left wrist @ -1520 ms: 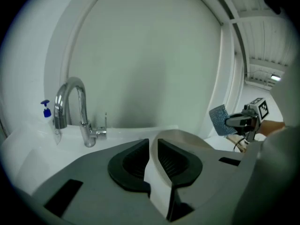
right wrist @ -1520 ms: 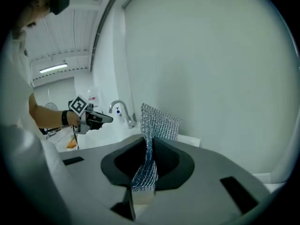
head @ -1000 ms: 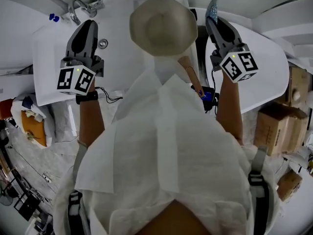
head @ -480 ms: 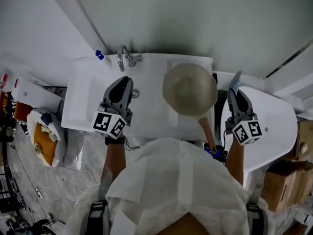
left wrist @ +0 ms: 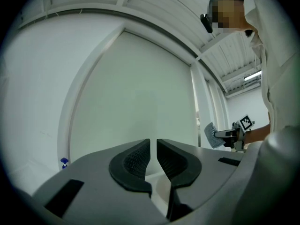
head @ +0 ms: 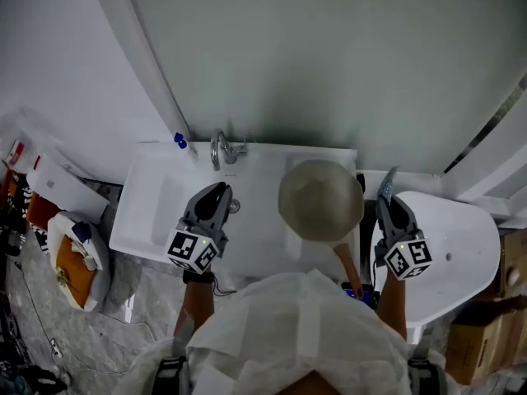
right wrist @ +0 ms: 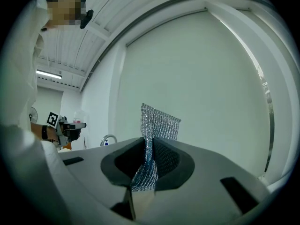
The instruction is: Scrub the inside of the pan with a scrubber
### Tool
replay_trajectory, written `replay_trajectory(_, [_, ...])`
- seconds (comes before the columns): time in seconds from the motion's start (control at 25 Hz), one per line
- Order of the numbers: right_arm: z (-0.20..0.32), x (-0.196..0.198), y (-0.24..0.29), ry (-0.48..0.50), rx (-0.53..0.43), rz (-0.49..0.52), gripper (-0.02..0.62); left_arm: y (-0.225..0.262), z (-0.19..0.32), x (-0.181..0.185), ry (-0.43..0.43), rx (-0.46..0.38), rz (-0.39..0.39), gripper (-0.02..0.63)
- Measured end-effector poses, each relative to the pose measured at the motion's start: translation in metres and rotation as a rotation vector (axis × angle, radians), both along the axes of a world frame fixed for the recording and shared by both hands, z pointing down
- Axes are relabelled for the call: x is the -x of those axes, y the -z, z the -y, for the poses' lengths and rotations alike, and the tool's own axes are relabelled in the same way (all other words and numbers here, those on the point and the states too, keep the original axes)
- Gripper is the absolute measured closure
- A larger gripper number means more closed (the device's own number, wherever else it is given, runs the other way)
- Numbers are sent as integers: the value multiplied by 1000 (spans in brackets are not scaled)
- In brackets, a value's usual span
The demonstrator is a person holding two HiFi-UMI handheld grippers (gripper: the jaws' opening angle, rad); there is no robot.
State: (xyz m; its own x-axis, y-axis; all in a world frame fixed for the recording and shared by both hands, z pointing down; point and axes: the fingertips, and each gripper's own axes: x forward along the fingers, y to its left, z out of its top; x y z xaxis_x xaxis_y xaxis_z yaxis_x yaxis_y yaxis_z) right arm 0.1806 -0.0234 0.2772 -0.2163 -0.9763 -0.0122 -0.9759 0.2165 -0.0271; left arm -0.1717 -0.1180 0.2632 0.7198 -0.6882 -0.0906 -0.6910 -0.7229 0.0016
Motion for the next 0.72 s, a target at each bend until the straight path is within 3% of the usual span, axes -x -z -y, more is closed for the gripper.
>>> replay_trajectory(0.72, [21, 3, 8, -1, 46, -49, 549, -9, 26, -7, -63, 66, -19, 551])
